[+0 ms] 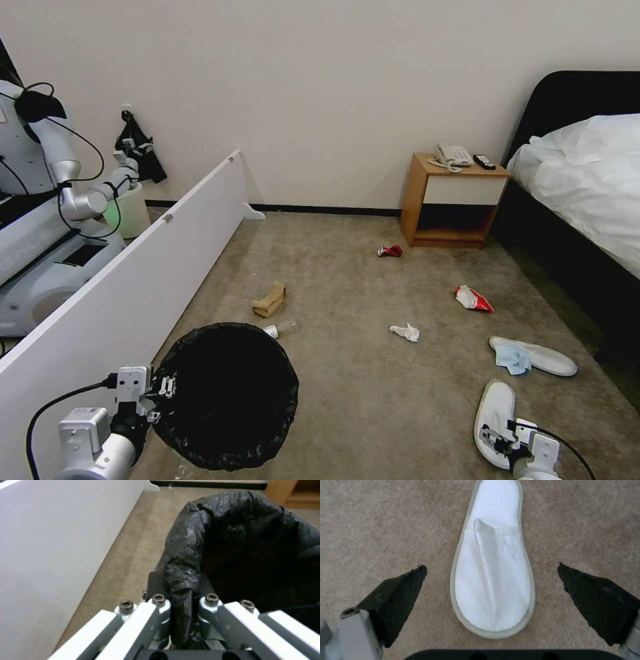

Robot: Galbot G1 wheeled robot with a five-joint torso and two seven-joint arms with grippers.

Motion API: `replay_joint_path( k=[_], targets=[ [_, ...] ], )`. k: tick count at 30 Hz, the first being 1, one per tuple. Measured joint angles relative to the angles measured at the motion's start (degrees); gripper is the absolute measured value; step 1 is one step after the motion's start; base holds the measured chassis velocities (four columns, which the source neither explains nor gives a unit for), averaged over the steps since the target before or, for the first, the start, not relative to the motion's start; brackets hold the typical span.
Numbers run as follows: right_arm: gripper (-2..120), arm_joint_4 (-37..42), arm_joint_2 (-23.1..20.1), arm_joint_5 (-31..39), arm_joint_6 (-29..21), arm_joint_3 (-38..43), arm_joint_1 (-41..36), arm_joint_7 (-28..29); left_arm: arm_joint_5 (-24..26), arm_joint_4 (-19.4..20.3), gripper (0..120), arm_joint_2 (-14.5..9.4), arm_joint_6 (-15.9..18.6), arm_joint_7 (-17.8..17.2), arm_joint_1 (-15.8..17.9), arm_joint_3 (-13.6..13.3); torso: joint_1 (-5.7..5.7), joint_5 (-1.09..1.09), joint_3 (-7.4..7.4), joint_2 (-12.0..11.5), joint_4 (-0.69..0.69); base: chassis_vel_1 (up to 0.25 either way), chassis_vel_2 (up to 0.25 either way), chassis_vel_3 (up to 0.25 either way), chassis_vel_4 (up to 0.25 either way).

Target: Pick up the trash bin, then pick up the garbage from the floor and place it into the trash bin.

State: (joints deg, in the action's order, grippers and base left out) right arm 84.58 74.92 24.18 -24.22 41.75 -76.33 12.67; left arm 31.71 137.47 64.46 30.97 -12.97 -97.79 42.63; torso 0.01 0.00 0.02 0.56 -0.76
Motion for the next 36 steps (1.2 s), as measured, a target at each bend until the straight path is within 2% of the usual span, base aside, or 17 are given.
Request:
replay_joint_path(
  k=[33, 36],
  targets=[
    [100, -5.65, -0.11, -0.64, 0.36, 0.21, 4.44, -0.72, 0.11, -0.02, 4, 0.09, 0.14, -0.09, 0.17, -0.01, 0.0, 0.0, 0.0, 0.0, 0.0, 0.0, 0.0, 0.0, 0.0],
    [97, -6.01, -0.22, -0.64, 0.4, 0.34, 4.57, -0.83, 0.16, 0.0, 4, 0.07, 0.18, -0.11, 0.24, 0.01, 0.0, 0.0, 0.0, 0.0, 0.0, 0.0, 0.0, 0.0, 0.0]
  ],
)
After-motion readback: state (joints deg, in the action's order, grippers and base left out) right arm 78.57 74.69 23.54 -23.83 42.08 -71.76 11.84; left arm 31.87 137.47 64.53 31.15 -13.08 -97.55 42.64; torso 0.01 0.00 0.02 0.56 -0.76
